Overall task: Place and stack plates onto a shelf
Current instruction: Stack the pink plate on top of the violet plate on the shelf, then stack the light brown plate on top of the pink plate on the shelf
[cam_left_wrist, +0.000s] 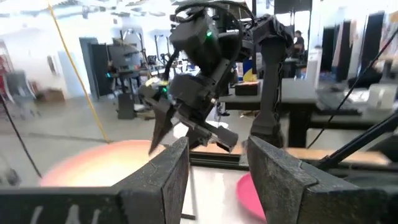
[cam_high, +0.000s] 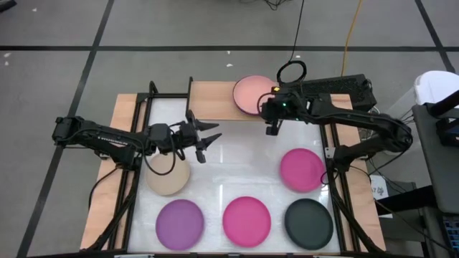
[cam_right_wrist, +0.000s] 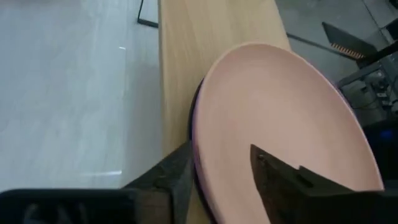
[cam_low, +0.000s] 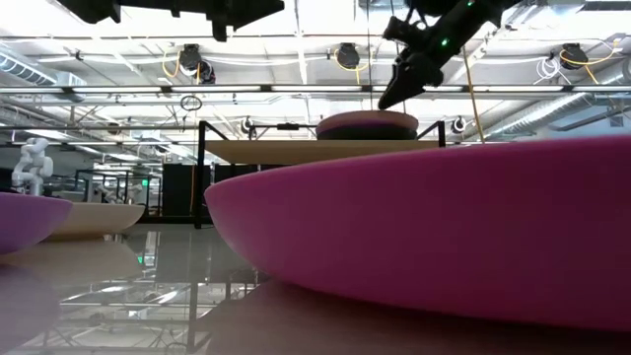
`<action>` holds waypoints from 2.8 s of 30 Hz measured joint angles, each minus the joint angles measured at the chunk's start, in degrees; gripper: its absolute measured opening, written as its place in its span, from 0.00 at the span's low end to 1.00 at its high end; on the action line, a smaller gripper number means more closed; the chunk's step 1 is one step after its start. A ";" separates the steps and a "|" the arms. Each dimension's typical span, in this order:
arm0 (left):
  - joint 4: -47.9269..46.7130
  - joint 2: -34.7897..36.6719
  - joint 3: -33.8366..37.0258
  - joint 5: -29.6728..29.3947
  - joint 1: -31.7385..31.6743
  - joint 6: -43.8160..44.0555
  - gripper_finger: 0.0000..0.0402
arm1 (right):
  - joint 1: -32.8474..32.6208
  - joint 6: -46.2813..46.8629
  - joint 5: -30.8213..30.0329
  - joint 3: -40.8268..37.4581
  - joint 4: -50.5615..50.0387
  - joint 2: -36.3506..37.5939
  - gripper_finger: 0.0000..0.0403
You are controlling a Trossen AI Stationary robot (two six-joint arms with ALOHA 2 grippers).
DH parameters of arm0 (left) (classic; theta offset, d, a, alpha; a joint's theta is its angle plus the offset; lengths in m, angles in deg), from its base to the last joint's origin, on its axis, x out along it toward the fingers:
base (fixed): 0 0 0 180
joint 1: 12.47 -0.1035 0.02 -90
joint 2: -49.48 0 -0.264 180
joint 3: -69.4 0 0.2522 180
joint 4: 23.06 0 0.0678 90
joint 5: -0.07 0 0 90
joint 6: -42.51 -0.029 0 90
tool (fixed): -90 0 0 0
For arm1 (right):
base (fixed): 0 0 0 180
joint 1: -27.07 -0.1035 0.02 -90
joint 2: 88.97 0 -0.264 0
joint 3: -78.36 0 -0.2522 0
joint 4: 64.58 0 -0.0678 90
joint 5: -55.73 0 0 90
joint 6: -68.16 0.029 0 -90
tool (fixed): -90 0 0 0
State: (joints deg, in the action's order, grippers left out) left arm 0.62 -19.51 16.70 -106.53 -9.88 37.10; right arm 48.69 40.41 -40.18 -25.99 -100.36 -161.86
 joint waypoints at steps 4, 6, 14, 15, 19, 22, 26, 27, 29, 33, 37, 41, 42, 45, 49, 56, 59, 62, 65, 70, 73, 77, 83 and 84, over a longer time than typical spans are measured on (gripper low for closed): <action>-0.92 0.00 0.00 0.02 0.04 6.84 0.42 | -3.45 0.51 -0.10 0.00 -1.02 4.59 0.41; -1.17 0.00 0.00 0.02 0.04 6.98 0.42 | -5.50 1.75 -0.05 0.00 -0.96 7.57 0.41; -4.33 0.02 0.00 -3.50 -0.05 11.73 0.42 | -14.66 9.58 0.13 -3.54 -1.20 21.31 0.41; -5.93 0.02 -0.11 -3.47 -0.02 11.73 0.42 | -15.89 10.32 0.18 -4.75 -0.85 22.87 0.41; -26.06 0.01 -6.07 -3.41 0.55 13.76 0.42 | -20.17 13.34 0.10 -10.74 2.04 28.58 0.41; -51.09 -0.18 -14.22 -3.17 0.92 19.57 0.42 | -22.53 15.14 0.03 -15.62 5.81 31.77 0.41; -77.89 -2.42 -22.60 -1.20 1.70 32.24 0.42 | -24.63 15.56 0.01 -21.70 12.05 34.41 0.41; -82.27 -2.76 -23.69 -0.44 2.02 35.29 0.42 | -25.02 15.57 0.01 -22.85 13.33 34.77 0.41; -85.88 -3.30 -24.81 2.19 2.66 39.96 0.42 | -25.65 15.61 -0.01 -24.75 15.74 35.19 0.41; -92.33 -4.41 -23.00 7.43 4.91 47.37 0.42 | -27.05 16.57 -0.18 -26.71 19.61 35.22 0.41; -94.84 -6.48 -20.91 9.31 7.38 58.45 0.42 | -28.55 16.59 -0.26 -26.93 20.93 34.96 0.41; -95.32 -9.98 -20.08 10.94 9.49 68.37 0.42 | -29.66 16.48 -2.34 -26.93 21.07 35.04 0.41; -95.21 -11.11 -20.06 11.32 10.09 69.51 0.42 | -29.93 16.46 -3.49 -26.93 21.03 35.09 0.41; -94.16 -14.56 -20.09 12.21 11.36 71.06 0.42 | -30.44 16.28 -4.77 -26.92 21.01 34.90 0.41; -93.90 -18.78 -20.09 13.74 11.67 72.62 0.42 | -30.44 16.34 -4.77 -26.93 20.94 34.77 0.41; -93.85 -23.03 -20.11 16.37 11.65 73.08 0.42 | -30.42 16.52 -4.80 -26.93 20.94 34.72 0.41; -93.82 -24.07 -20.11 16.53 11.65 71.94 0.42 | -30.42 16.53 -4.80 -26.93 20.88 34.74 0.41; -93.76 -25.55 -20.09 16.39 11.41 71.91 0.42 | -30.42 16.33 -4.79 -26.91 20.88 34.74 0.41; -93.67 -27.17 -20.09 16.60 11.37 71.76 0.42 | -30.42 16.38 -4.77 -26.92 20.76 34.74 0.41; -93.18 -29.72 -20.09 16.63 11.41 70.72 0.42 | -30.42 16.55 -4.77 -26.91 20.45 34.74 0.41; -92.65 -30.55 -20.09 16.80 11.41 69.50 0.41 | -30.42 16.55 -4.77 -26.91 20.48 34.74 0.41; -92.58 -30.77 -20.09 16.80 11.38 67.31 0.32 | -30.42 16.55 -4.77 -26.91 20.48 34.74 0.41; -93.20 -30.73 -20.09 16.78 11.41 65.77 0.11 | -30.42 16.57 -4.77 -26.91 20.48 34.74 0.41; -93.55 -30.69 -20.14 16.81 11.40 64.88 0.07 | -30.42 16.57 -4.77 -26.91 20.48 34.74 0.41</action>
State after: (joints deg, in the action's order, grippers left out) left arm -92.92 -50.20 -3.44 -89.72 1.52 101.98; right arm 18.27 56.98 -44.95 -52.90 -79.88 -127.12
